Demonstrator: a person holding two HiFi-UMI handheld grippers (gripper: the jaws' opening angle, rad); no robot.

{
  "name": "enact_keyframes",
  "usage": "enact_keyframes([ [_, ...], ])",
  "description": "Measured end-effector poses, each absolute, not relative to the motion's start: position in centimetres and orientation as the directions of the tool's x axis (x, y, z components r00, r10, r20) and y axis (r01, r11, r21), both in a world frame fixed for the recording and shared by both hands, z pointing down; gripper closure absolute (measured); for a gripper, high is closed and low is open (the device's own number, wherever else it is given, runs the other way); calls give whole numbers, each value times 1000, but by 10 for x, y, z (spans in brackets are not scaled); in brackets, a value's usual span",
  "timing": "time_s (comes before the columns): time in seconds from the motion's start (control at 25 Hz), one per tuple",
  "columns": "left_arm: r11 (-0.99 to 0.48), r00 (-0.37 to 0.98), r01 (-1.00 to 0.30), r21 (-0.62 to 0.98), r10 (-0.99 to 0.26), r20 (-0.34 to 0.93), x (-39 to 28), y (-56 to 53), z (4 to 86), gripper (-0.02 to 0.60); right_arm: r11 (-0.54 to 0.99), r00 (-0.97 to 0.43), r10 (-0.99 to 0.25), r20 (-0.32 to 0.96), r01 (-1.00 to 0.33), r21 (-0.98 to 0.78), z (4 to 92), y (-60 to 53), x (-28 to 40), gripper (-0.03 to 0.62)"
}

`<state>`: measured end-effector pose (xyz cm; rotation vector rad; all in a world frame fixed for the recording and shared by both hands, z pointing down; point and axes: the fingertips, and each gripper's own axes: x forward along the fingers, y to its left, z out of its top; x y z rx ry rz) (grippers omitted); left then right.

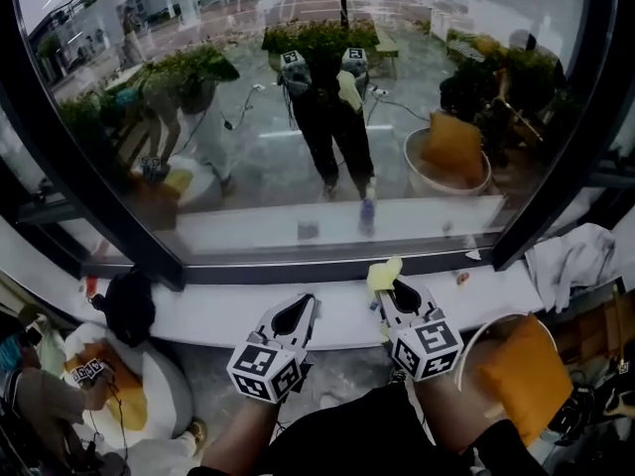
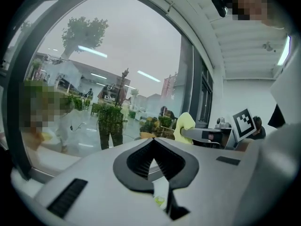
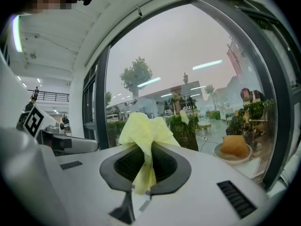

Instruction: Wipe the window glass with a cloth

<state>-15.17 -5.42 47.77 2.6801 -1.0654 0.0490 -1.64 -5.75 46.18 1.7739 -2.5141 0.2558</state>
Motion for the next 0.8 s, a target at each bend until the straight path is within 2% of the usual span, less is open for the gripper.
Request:
enact_keyframes([
  [0.8,-725,765,-642,250,-627,147,-117,-43,492,574,258,-280,-945,168,-956,-139,479,-23,13,540],
])
